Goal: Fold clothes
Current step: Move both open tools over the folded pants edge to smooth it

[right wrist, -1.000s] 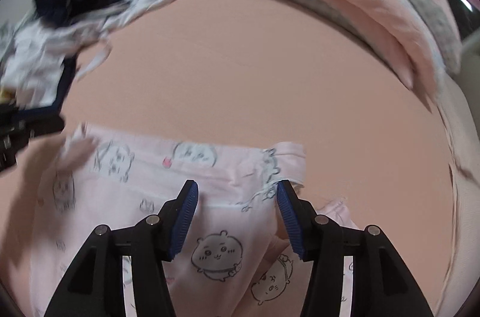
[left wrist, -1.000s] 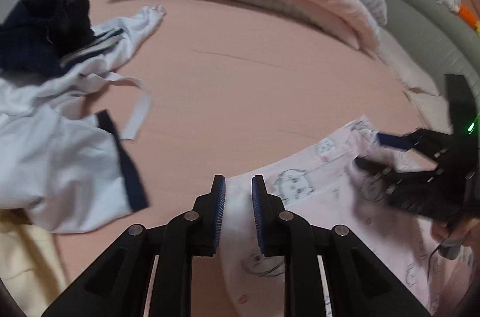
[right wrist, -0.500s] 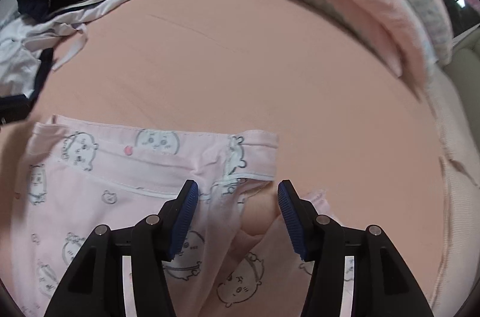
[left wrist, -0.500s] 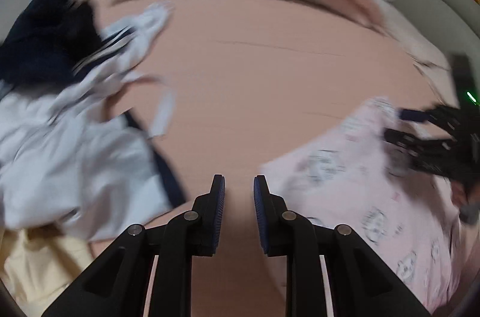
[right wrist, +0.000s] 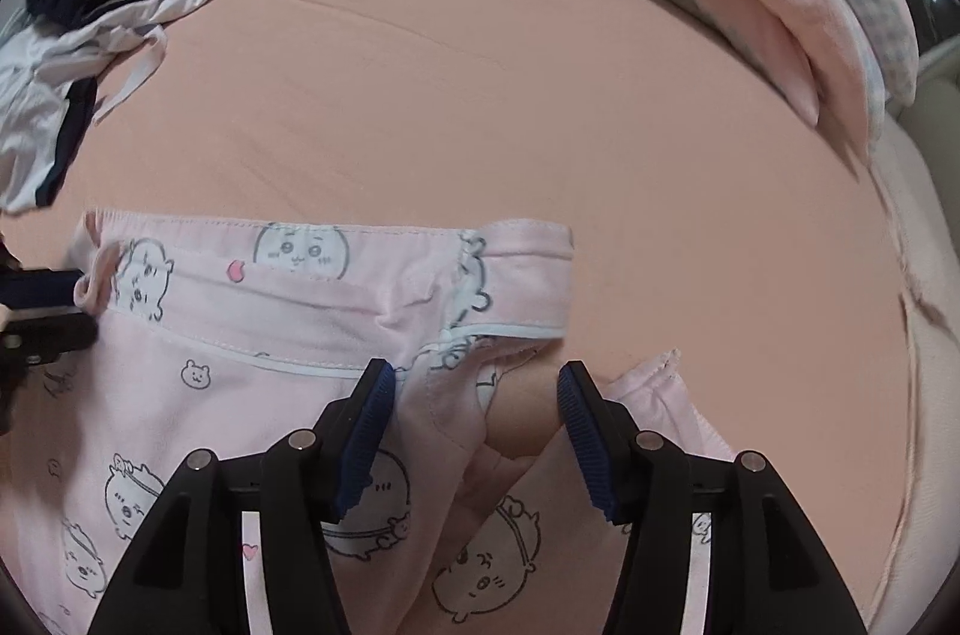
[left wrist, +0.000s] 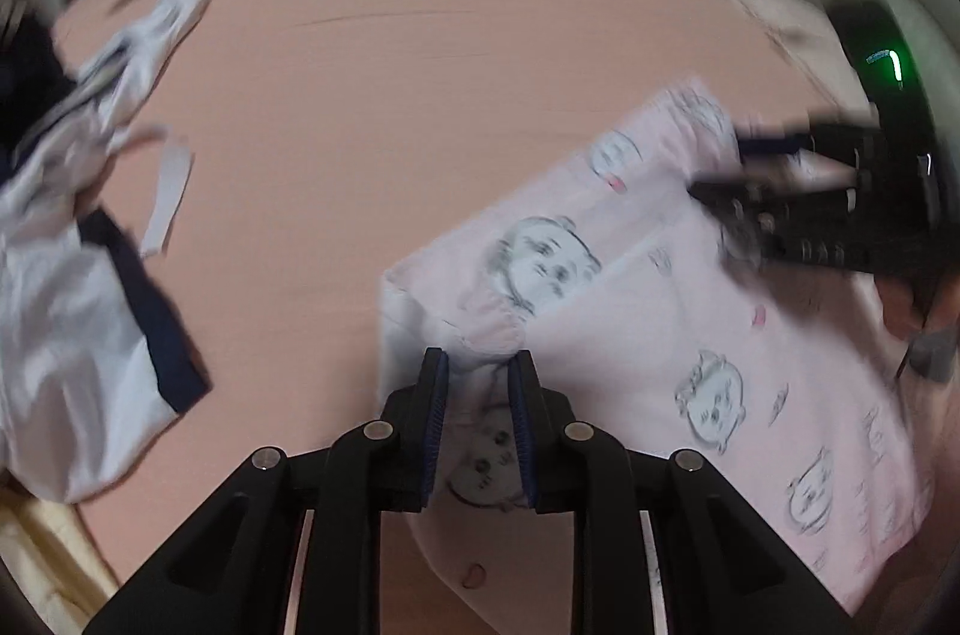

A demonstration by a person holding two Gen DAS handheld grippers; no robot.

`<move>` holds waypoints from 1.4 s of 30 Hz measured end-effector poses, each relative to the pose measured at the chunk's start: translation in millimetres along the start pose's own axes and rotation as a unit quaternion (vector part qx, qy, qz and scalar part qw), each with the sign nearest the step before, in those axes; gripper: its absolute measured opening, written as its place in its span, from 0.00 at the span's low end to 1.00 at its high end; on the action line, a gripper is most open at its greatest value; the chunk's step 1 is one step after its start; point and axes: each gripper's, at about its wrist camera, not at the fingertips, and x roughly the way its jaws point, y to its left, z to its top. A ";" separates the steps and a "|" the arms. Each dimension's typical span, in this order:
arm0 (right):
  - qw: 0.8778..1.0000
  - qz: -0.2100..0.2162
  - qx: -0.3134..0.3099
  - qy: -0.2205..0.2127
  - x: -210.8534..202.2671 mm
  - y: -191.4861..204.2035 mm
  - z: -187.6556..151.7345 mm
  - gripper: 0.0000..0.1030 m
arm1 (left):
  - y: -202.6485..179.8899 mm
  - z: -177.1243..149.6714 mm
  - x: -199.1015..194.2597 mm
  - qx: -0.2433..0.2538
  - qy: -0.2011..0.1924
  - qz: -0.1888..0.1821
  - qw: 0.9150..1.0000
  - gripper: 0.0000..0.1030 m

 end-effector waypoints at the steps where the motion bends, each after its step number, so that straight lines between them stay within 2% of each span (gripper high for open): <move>1: 1.000 0.005 0.007 0.003 2.2 -6.9 5.1 0.59 | 7.8 3.0 -3.7 -0.020 -0.006 0.010 1.000 0.18; 3: 1.000 0.008 0.017 0.001 1.2 -12.9 9.7 0.59 | 22.6 5.6 -18.2 -0.047 -0.037 0.060 0.996 0.18; 5: 1.000 0.004 0.025 -0.005 -3.5 -13.6 10.4 0.59 | 34.8 5.6 -24.0 -0.075 -0.049 0.069 0.994 0.18; 7: 1.000 0.009 0.018 -0.014 -8.6 -5.2 13.7 0.59 | 36.9 6.1 -26.4 -0.081 -0.062 0.056 0.993 0.18; 9: 0.999 0.021 0.002 -0.024 -14.0 9.4 18.7 0.59 | 27.7 9.0 -25.5 -0.070 -0.066 0.017 0.995 0.18; 10: 0.999 0.027 -0.006 -0.029 -16.8 16.7 21.2 0.59 | 21.4 10.0 -22.9 -0.060 -0.066 0.010 0.996 0.18; 11: 0.999 0.032 -0.014 -0.034 -19.5 24.1 23.8 0.59 | 15.6 10.9 -19.3 -0.051 -0.066 0.016 0.996 0.18; 13: 0.998 0.044 -0.030 -0.044 -24.9 38.7 28.8 0.59 | 7.2 11.7 -8.1 -0.036 -0.057 0.072 0.995 0.18; 14: 0.997 0.050 -0.039 -0.049 -27.6 46.0 31.3 0.59 | 7.4 10.4 -2.9 -0.037 -0.046 0.075 0.995 0.18; 16: 0.996 0.062 -0.043 -0.052 -31.1 57.4 40.0 0.59 | 7.6 7.0 3.1 -0.031 -0.014 0.038 0.999 0.18; 18: 0.995 0.075 -0.041 -0.054 -30.2 67.3 53.4 0.59 | -3.5 5.8 -2.3 0.007 -0.005 0.031 0.999 0.18; 20: 0.993 0.087 -0.052 -0.054 -32.4 81.2 64.0 0.59 | -10.3 5.1 -6.3 0.023 -0.001 0.025 0.999 0.18; 23: 0.992 0.099 -0.067 -0.036 -28.8 99.8 73.9 0.59 | -12.2 4.5 -3.5 0.022 0.012 0.005 1.000 0.18; 27: 0.990 0.119 -0.075 -0.001 -17.4 112.2 68.0 0.59 | -9.2 6.8 -1.1 0.001 0.016 -0.010 1.000 0.18; 34: 0.991 0.092 -0.093 0.013 -17.1 107.0 44.6 0.59 | -16.4 9.5 -0.8 -0.012 0.018 -0.010 1.000 0.18; 37: 0.987 0.095 -0.125 0.017 -17.9 113.1 41.3 0.59 | -19.9 11.3 -0.8 -0.006 0.018 -0.007 1.000 0.18; 42: 0.984 0.112 -0.140 0.004 -18.4 123.0 42.5 0.59 | -22.0 14.0 1.3 -0.016 0.019 -0.002 1.000 0.18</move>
